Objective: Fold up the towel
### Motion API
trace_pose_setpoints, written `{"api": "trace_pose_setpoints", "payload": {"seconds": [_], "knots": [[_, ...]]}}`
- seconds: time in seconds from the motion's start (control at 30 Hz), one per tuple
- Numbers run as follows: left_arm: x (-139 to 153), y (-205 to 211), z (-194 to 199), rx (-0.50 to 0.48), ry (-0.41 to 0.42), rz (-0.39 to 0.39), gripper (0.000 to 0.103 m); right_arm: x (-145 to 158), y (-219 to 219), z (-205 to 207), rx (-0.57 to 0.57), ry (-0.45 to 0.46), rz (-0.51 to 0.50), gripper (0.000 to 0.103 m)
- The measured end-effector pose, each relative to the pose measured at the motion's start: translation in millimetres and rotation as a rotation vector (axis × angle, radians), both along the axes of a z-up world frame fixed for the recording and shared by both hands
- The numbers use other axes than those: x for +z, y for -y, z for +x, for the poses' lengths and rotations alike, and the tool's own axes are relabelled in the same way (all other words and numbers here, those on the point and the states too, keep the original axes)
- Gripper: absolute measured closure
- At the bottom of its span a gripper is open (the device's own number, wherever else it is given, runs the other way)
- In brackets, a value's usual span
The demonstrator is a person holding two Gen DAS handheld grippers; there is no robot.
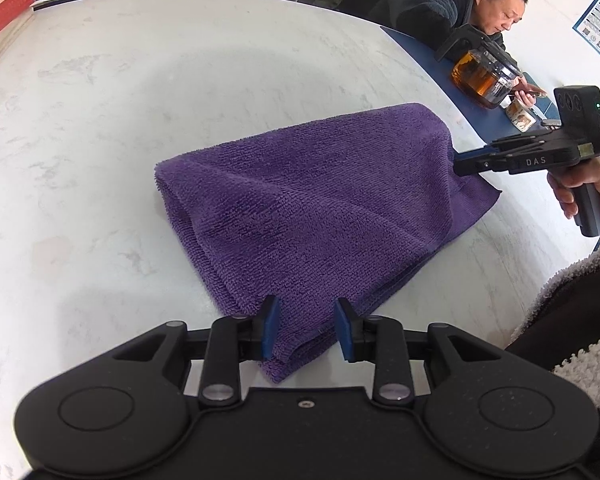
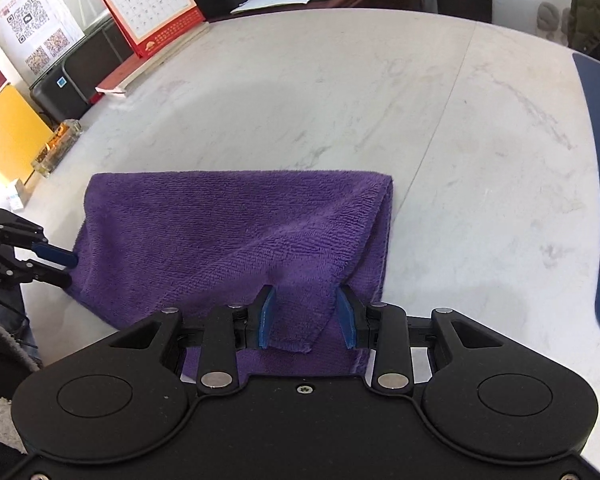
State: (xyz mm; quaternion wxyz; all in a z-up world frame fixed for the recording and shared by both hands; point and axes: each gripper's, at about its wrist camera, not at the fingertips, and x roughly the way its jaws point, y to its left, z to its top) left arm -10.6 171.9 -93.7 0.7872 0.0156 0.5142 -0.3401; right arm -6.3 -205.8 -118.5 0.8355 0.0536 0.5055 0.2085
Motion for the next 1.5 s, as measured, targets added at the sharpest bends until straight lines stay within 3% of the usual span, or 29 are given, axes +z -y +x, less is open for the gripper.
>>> {"api": "trace_pose_setpoints", "payload": {"seconds": [0.4,0.53,0.63,1.07,1.5], "knots": [[0,0,-1,-0.009,0.007,0.000,0.072,-1,4,-7,-0.034,-0.035,0.045,0.075],[0,0,-2,-0.010,0.008,0.000,0.072,0,-4,-9,-0.002,-0.015,-0.026,0.093],[0,0,-3,-0.008,0.008,0.000,0.071,1,-7,-9,0.018,-0.016,-0.024,0.098],[-1,-2,0,-0.015,0.000,-0.009,0.070,23,18,-20,0.006,-0.053,0.054,0.099],[-2,-3,1,-0.023,-0.002,-0.018,0.069,12,14,-27,0.088,-0.100,-0.094,0.099]]}}
